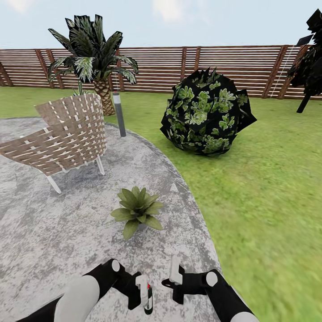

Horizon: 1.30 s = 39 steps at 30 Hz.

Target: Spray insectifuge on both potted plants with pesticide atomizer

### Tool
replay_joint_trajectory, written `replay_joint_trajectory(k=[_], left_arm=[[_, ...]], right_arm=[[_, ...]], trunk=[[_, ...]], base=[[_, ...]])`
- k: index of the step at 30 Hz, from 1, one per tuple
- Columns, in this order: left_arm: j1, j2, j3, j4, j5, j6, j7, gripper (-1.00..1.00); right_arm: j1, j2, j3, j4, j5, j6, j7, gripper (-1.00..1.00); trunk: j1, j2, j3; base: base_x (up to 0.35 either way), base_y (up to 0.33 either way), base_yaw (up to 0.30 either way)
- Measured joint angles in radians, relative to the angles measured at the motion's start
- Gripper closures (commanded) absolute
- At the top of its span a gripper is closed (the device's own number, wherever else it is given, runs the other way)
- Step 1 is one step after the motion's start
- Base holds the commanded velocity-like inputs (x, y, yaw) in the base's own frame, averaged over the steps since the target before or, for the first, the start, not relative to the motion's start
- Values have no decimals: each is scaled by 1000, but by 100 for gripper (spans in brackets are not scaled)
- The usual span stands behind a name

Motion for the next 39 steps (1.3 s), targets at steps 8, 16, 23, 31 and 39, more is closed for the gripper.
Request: replay_joint_trajectory(k=[8, 16, 23, 31, 39], left_arm=[[10, -4, 4, 3, 9, 1, 37, 100], [16, -11, 5, 31, 10, 1, 86, 100], [17, -25, 11, 31, 14, 0, 86, 100], [17, -31, 12, 31, 51, -59, 86, 100], [16, -33, 12, 32, 56, -64, 86, 100]], right_arm=[[-1, 1, 0, 0, -2, 0, 0, 100], [-1, 1, 0, 0, -3, 0, 0, 100], [-1, 1, 0, 1, -3, 0, 0, 100], [0, 1, 0, 1, -3, 0, 0, 100], [0, 1, 0, 0, -3, 0, 0, 100]], trunk=[[0, 0, 0], [0, 0, 0], [0, 0, 0], [0, 0, 0], [0, 0, 0]], base=[[0, 0, 0], [0, 0, 0], [0, 0, 0], [0, 0, 0], [0, 0, 0]])
